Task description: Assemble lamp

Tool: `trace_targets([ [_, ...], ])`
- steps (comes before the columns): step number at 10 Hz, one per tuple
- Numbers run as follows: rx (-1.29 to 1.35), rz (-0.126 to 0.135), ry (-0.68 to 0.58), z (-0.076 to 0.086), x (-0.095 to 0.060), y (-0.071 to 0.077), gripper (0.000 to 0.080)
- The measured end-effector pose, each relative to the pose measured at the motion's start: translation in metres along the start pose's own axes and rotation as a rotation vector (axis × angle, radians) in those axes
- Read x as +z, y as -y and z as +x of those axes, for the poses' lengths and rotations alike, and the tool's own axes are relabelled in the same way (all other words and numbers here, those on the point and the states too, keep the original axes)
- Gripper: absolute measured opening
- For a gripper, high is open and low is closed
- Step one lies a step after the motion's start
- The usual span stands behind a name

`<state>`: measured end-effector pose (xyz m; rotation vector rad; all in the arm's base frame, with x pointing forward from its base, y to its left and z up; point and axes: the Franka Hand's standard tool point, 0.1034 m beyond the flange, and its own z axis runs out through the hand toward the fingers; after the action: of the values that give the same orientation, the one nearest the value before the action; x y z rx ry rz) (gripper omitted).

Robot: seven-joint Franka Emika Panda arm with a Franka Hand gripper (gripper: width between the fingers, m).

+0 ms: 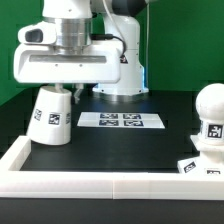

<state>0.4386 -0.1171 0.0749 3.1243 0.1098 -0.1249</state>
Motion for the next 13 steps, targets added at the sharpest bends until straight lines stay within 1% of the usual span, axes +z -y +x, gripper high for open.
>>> trace_targets([
  [1,0.019,0.027,0.011,0.009,-0.007,0.018,0.0043],
  [2,0.07,0.067,0.011,0.025,-0.023,0.034,0.0044],
  [3,0.099,0.105,0.012,0.037,-0.036,0.042,0.0044],
  [4,0.135,0.148,0.004,0.052,-0.052,0.046,0.0044],
  [5,0.176,0.199,-0.01,0.066,-0.071,0.048,0.0044],
  [6,0.193,0.226,-0.009,0.075,-0.086,0.047,0.0044],
  [7,0.198,0.238,0.008,0.08,-0.093,0.045,0.0044],
  [8,0.197,0.233,0.004,0.08,-0.091,0.045,0.0044],
  [10,0.197,0.233,0.006,0.079,-0.09,0.045,0.0044],
  [11,0.209,0.232,0.008,0.081,-0.09,0.049,0.0044],
  [12,0.236,0.232,0.005,0.088,-0.098,0.065,0.0044],
  [13,0.25,0.235,-0.009,0.101,-0.11,0.083,0.0044],
])
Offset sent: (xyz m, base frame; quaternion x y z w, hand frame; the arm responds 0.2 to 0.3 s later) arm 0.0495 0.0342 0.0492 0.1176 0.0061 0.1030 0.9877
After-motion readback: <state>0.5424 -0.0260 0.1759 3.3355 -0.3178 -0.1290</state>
